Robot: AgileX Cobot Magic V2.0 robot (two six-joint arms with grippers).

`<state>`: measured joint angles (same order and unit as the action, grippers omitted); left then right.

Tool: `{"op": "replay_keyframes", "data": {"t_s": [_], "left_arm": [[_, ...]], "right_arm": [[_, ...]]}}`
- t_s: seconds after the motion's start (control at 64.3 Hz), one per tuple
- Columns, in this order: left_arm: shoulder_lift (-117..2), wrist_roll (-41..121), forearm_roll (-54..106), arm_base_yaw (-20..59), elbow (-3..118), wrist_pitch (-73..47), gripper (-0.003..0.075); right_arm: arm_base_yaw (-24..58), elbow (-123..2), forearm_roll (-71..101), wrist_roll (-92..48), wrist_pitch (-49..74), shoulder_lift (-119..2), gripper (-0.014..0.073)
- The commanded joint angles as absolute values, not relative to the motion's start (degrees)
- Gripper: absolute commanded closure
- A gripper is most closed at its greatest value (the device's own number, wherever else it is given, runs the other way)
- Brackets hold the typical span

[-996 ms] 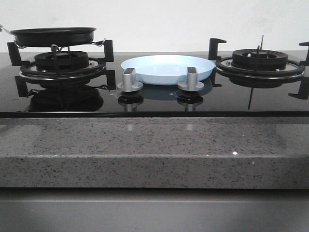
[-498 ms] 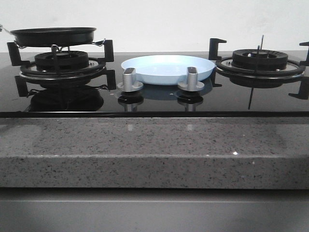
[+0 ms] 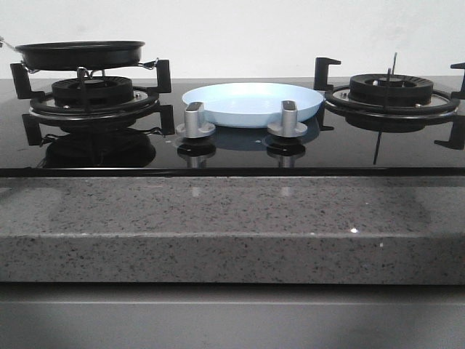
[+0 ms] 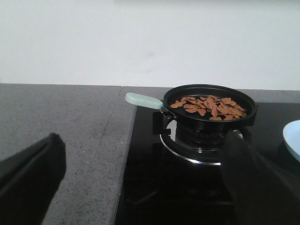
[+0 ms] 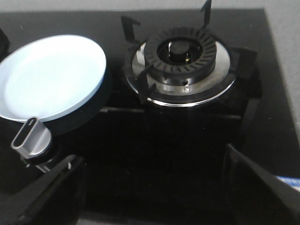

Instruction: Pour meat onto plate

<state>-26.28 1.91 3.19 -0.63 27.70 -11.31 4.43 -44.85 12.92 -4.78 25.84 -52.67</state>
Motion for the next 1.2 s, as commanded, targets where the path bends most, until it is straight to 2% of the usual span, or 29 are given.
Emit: {"op": "replay_keyframes", "data": {"t_s": [0.0, 0.451, 0.545, 0.7, 0.762, 1.183], "left_arm": [[-26.86, 1.93, 3.40, -0.66, 29.88, -6.27, 0.0062], [-26.86, 1.93, 3.40, -0.66, 29.88, -6.27, 0.0062], [-26.86, 1.93, 3.40, -0.66, 29.88, -6.27, 0.0062], [-26.86, 1.93, 3.40, -0.66, 29.88, -6.27, 0.0062], [-26.86, 1.93, 3.40, -0.66, 29.88, -6.27, 0.0062], [-26.86, 1.93, 3.40, -0.66, 29.88, -6.27, 0.0062]], "right_arm": [[5.43, -50.95, 13.51, -5.05, 23.65, -58.11, -0.0017], [16.05, -84.62, 13.46, -5.10, 39.56, -92.21, -0.0012], [16.08, -90.65, 13.46, -5.10, 42.88, -96.50, 0.0052], [16.08, -98.15, 10.91, -5.10, 45.73, -101.83, 0.0244], [16.08, -101.01, 10.17, -5.15, 47.14, -103.75, 0.0286], [13.71, -119.42, 9.69, -5.15, 59.11, -117.59, 0.0295]]}}
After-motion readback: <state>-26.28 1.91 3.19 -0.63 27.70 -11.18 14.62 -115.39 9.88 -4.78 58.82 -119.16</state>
